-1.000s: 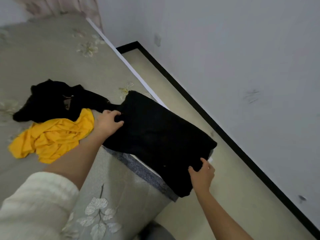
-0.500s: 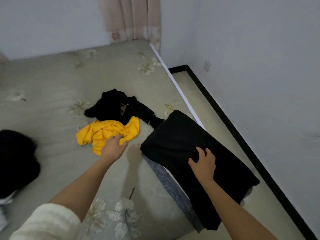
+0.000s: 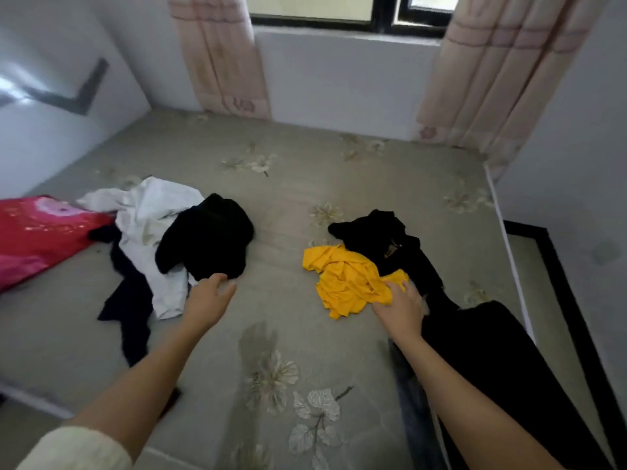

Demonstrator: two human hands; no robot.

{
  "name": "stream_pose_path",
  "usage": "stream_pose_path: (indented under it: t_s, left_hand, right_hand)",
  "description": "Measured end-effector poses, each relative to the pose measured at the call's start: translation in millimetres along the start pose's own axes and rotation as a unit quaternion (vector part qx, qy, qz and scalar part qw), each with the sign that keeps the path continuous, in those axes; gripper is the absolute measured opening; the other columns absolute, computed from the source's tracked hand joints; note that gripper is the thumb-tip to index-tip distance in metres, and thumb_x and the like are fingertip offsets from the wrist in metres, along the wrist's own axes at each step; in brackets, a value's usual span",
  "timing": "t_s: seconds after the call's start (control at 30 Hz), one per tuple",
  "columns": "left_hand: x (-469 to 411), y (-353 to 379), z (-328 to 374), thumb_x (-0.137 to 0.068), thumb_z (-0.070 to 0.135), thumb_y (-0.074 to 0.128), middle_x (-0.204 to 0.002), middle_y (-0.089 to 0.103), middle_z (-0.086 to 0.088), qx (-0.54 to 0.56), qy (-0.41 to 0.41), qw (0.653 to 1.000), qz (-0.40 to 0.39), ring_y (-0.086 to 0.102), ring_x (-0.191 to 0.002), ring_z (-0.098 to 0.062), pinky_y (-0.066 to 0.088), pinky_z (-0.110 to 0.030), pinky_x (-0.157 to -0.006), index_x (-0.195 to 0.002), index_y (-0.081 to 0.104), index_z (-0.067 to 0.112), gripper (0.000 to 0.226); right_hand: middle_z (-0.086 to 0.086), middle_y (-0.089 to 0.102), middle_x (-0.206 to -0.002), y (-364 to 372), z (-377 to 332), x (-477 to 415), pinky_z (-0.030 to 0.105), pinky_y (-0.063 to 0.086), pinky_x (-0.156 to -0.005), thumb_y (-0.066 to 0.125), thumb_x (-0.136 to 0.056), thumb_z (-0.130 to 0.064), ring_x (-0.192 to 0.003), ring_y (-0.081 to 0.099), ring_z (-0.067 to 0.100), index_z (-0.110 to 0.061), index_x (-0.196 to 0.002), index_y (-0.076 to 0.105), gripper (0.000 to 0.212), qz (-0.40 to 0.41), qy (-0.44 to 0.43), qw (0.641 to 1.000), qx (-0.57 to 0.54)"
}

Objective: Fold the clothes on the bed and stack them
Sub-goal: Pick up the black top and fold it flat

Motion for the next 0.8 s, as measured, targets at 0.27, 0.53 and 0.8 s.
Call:
stream_pose_path:
  t_s: [0.27,0.53,0.8]
  left_hand:
    - [12.1,-72.0,-135.6,-0.094,0.033,0.048,-0.11,0.058,-0.011,0.065,-0.121,0.988,0.068,0.054,-0.102,-0.025,0.044,-0.036,-0.084,-0.135,0.042,0.01,0.047]
    - [-55.3,-74.4,-226.8,-0.094,0.029,0.049,-0.125,0.051,-0.018,0.096,-0.136,0.986,0.007,0.051,-0.113,-0.03,0.041,-0.036,-0.089,-0.136,0.04,0.008,0.048]
    - [-152.2,-93.9,-324.7,-0.094,0.026,0.05,-0.132,0.049,-0.02,0.097,-0.138,0.984,-0.059,0.047,-0.12,-0.032,0.041,-0.042,-0.098,-0.138,0.038,0.009,0.049]
  right_hand:
    - [0.017,0.026,-0.149,71.3,-128.3,3.3,0.037,0.025,-0.108,0.063,-0.082,-0.019,-0.137,0.025,0.032,-0.014,-0.135,0.044,0.057,-0.018,-0.116,0.993,0.016]
    - [0.02,0.03,-0.145,146.5,-176.7,6.0,0.037,0.027,-0.106,0.064,-0.079,-0.011,-0.135,0.028,0.034,-0.009,-0.134,0.045,0.058,-0.016,-0.07,0.997,0.026]
    - [0.022,0.035,-0.142,254.5,-233.6,12.6,0.037,0.028,-0.107,0.066,-0.083,-0.017,-0.135,0.03,0.033,-0.005,-0.134,0.043,0.058,-0.058,-0.007,0.994,0.097]
Point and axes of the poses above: each hand's wrist, its own x-axis away from the middle knuckle, its own y-axis out of the palm, z = x × y, the point moved 8 cm from there along -x, towards the middle knuckle
